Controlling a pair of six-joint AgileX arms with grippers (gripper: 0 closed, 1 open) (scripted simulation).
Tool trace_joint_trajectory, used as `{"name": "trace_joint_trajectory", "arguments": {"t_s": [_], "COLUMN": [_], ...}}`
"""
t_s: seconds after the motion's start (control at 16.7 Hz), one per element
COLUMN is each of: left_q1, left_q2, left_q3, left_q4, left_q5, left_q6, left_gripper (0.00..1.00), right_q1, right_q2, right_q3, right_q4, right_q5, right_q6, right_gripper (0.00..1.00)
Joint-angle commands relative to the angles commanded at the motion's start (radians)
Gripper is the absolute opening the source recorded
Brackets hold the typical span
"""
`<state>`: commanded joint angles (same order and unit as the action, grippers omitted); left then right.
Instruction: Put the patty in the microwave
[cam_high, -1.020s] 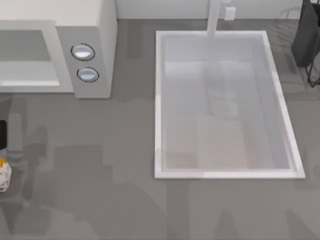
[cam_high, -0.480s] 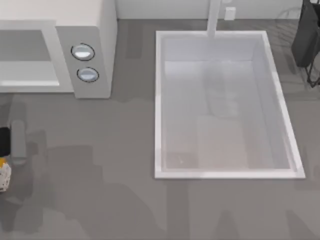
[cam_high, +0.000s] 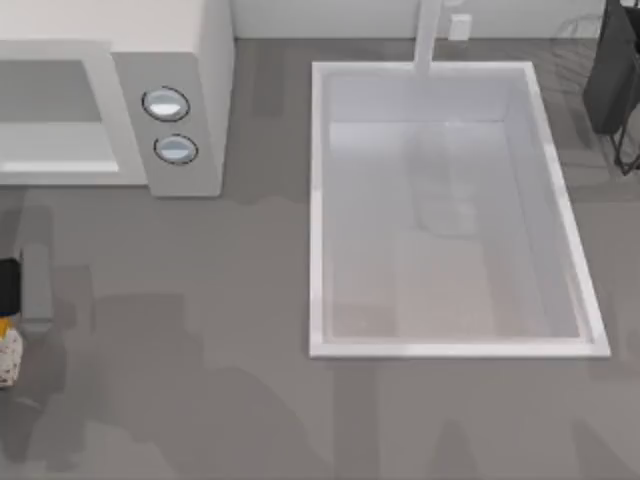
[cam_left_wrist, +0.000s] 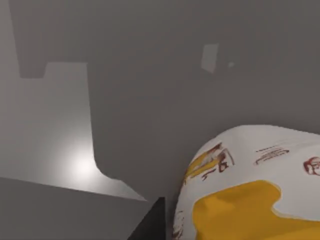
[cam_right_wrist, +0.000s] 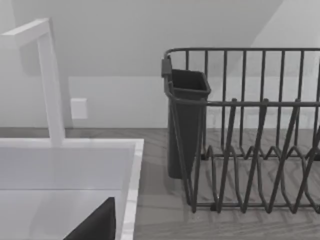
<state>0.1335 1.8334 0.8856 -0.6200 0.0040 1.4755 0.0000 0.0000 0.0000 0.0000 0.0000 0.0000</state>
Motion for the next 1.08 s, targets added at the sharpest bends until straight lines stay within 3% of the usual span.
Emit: {"name": "trace_joint_trajectory", "arguments": {"t_s": [0.3,0.78,0.84,1.08], "left_q1": [0.000,0.000,-0.003,0.001], "left_q2": [0.000,0.000,-0.065,-0.088], "left_q3": [0.000,0.000,0.027,0.080], "left_q4": [0.000,0.000,-0.091,-0.166], "left_q5": [0.000,0.000,0.001,0.000], "left_q6": [0.000,0.000,-0.024,-0.023], "left_gripper": [0.02,0.00,0.00,0.00], "right_q1": [0.000,0.000,0.000,0.000], "right_q2": [0.000,0.000,0.000,0.000], "right_q3": [0.000,0.000,0.000,0.000], "right_q4": [0.000,0.000,0.000,0.000], "right_q5": [0.000,0.000,0.000,0.000], "right_q6": [0.000,0.000,0.000,0.000], "right_gripper": [1.00,1.00,1.00,1.00]}}
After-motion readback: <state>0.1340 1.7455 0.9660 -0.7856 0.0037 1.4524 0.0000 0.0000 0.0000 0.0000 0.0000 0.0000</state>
